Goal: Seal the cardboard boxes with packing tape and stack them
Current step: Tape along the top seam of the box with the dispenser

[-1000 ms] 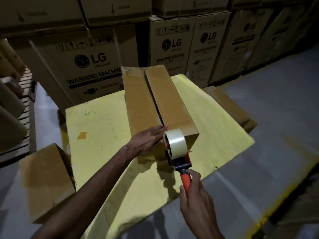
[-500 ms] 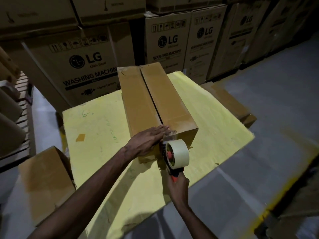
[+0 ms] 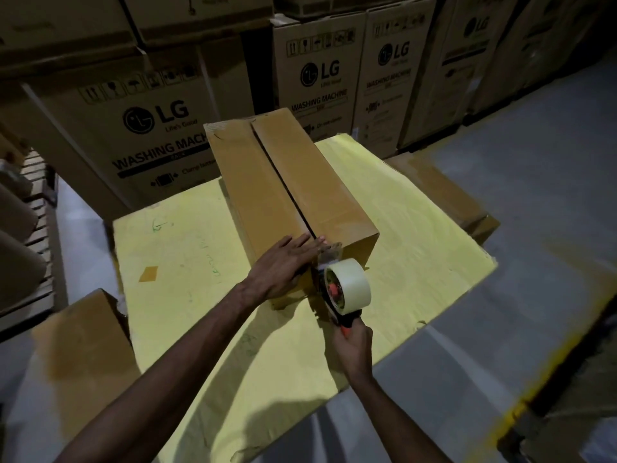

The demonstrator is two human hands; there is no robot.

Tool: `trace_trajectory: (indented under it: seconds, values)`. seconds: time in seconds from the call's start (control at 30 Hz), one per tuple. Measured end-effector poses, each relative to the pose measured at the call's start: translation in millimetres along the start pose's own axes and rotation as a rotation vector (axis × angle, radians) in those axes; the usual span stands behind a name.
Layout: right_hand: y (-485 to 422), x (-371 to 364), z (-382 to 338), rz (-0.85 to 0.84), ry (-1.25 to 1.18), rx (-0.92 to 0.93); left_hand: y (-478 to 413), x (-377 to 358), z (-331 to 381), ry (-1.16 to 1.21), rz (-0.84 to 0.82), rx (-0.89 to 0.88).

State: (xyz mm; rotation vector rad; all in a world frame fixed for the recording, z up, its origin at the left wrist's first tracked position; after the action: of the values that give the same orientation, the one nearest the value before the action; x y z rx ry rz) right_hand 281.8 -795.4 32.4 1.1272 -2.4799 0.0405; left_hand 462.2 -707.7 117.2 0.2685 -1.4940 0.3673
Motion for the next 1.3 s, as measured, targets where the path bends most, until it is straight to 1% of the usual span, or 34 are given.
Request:
trace_trajectory:
  seconds: [0.07,0.2,0.3,0.4,0.5,0.67,0.77,0.8,0.87,0.93,1.07,1.13,1.3]
  values:
    - [-2,-3,1,0.03,0.001,-0.009,-2,-2,-3,0.027,0.015,0.03]
    - [-6,-6,7,0.082,-0.019,-0.052,-3,2,2,0.055,0.05,0.032]
    - [-6,-14,10,0.128,-0.098,-0.124,-4,7,3,0.065,0.069,0.034]
    - [-5,-35,15,0.157,-0.231,-0.193,-7,8,-1,0.073,0.07,0.038]
    - [-2,-48,14,0.169,-0.319,-0.231,-9,8,-6,0.073,0.061,0.056]
    - [-2,-35,-1,0.162,-0.283,-0.304,-11,10,-7,0.064,0.039,0.05]
    - [-4,-38,8,0.143,-0.341,-0.444,-11,10,-5,0.059,0.027,0.048]
    - [-3,-46,17,0.11,-0.4,-0.529,-11,10,-4,0.052,0.026,0.042]
    - [9,-62,39,0.008,-0.594,-0.732,-14,13,-6,0.058,0.036,0.027]
    - [32,-72,63,-0.016,-0.681,-0.816,-16,18,-9,0.069,0.04,0.048]
    - [60,-80,84,-0.031,-0.741,-0.857,-11,23,-6,0.07,0.063,0.069]
    - [57,-71,86,0.014,-0.764,-0.895,-3,20,-1,0.04,0.058,0.078]
    - [50,-31,80,0.047,-0.782,-0.83,1,14,-1,-0.031,0.011,0.146]
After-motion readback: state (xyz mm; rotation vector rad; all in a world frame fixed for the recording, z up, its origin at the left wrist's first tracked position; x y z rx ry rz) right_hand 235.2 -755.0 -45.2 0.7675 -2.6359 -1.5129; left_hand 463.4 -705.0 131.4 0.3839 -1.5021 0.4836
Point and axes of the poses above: each hand's wrist, its own y-axis away from the middle knuckle, its own x-axis out of the back of the hand, z = x × y, the point moved 8 cm from there along -y, towards the middle knuckle, and after that the axes turned 6 degrees about -y, right-handed, at the moved point
